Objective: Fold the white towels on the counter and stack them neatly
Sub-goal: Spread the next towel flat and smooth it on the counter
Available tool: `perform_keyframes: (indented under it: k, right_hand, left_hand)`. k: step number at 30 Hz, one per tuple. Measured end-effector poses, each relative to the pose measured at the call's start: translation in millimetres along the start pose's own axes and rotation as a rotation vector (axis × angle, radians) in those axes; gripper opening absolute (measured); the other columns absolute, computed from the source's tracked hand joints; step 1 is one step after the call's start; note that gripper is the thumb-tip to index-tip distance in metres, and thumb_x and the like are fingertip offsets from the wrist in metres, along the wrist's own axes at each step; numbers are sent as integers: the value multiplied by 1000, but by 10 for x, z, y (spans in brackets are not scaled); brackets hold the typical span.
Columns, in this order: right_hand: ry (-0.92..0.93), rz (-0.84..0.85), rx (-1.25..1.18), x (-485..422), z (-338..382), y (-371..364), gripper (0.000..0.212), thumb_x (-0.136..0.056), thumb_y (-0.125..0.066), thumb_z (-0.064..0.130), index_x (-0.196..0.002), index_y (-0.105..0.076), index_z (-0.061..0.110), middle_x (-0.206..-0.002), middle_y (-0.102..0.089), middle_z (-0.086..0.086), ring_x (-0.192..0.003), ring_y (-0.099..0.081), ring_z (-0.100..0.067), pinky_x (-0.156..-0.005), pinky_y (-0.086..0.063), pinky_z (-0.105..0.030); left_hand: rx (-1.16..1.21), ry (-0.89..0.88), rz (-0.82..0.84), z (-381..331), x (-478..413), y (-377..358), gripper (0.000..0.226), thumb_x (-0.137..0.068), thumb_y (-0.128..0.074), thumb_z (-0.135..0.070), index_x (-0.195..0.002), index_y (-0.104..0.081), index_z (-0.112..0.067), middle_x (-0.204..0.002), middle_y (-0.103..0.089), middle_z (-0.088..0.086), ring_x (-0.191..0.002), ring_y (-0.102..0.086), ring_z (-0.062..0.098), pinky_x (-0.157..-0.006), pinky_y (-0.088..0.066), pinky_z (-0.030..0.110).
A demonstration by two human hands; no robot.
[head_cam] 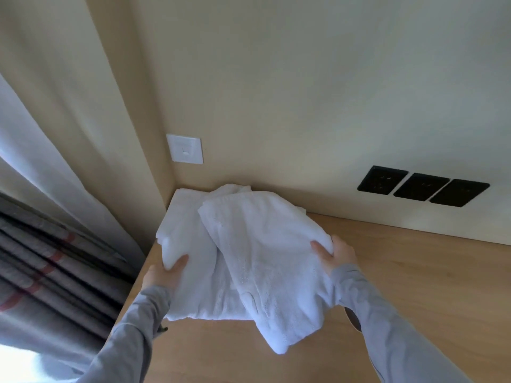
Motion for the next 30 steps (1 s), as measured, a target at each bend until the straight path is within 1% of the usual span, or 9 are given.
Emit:
perform_keyframes:
  k: [4, 8, 13, 15, 18, 22, 24, 26, 30]
  right_hand:
    - [39, -84, -100, 44, 154, 240, 35, -85, -59, 39, -93, -57, 6, -86, -60, -8, -81, -57, -24, -73, -46, -33]
    - [98, -210, -145, 100, 249, 774, 29, -85, -60, 41, -85, -52, 13, -75, -54, 2, -69, -53, -14, -62, -41, -26]
    - [118, -377, -98, 245, 16, 1677, 29, -87, -55, 43, -96, -51, 15, -85, -56, -5, -80, -55, -24, -73, -47, -35]
    - [101, -457, -61, 326, -144, 2051, 38, -87, -56, 42, -102, -55, 8, -87, -57, -9, -82, -56, -29, -76, -49, -40]
    - [83, -522, 63, 423, -412, 2510, 44, -88, -56, 41, -108, -54, 2, -83, -55, -12, -80, -54, -32, -72, -44, -36]
    - [-12, -572, 163, 546, -1045, 3093, 50, -90, -52, 42, -121, -48, 3, -98, -61, -21, -91, -56, -37, -73, -40, -35]
    - [-85, -577, 206, 601, -1477, 3380, 52, -90, -52, 43, -121, -46, 2, -104, -60, -24, -96, -56, -38, -74, -38, -36]
    - [-142, -587, 248, 662, -1938, 3649, 54, -89, -53, 42, -123, -47, 0, -114, -58, -26, -105, -54, -39, -82, -39, -40]
    - [-282, -444, 297, 667, -3103, 3878, 56, -90, -50, 45, -130, -44, 5, -122, -57, -21, -106, -55, -37, -86, -42, -39]
  left_hand:
    - [-11, -175, -78, -515, 210, -21, 45, -86, -59, -45, -101, -56, -3, -87, -57, 13, -82, -51, 31, -75, -40, 36]
    - [63, -364, -39, -1174, 560, -175, 35, -84, -60, -45, -67, -51, -16, -68, -57, 4, -70, -53, 28, -59, -39, 31]
    - [125, -626, 45, -1944, 1130, -432, 31, -70, -56, -57, -65, -56, -26, -71, -65, 3, -72, -59, 24, -73, -46, 35]
    - [145, -694, 64, -2207, 1364, -581, 33, -67, -54, -57, -62, -55, -25, -66, -62, -1, -66, -57, 16, -68, -43, 32]
    - [142, -789, 114, -2504, 1707, -908, 36, -73, -61, -53, -57, -53, -21, -54, -55, -5, -56, -52, 9, -55, -37, 26]
    - [108, -886, 222, -2634, 2135, -1514, 34, -80, -69, -41, -63, -57, -14, -51, -55, -3, -50, -51, 4, -52, -38, 16]
    - [96, -897, 247, -2576, 2306, -1828, 43, -74, -67, -47, -61, -55, -7, -52, -54, 2, -48, -47, 7, -49, -37, 14]
    - [64, -817, 269, -2368, 2354, -2137, 48, -68, -60, -52, -62, -56, -5, -56, -57, 9, -54, -49, 18, -53, -39, 26]
    - [-106, -562, 245, -1531, 2234, -2710, 33, -81, -68, -44, -81, -64, -11, -80, -68, 18, -82, -63, 33, -69, -44, 35]
Point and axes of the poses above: each hand's wrist, its own x-axis away from the middle knuckle, its own y-axis out of the back of the hand, z = x × y, the point moved 8 cm from there along -x, towards the middle knuckle
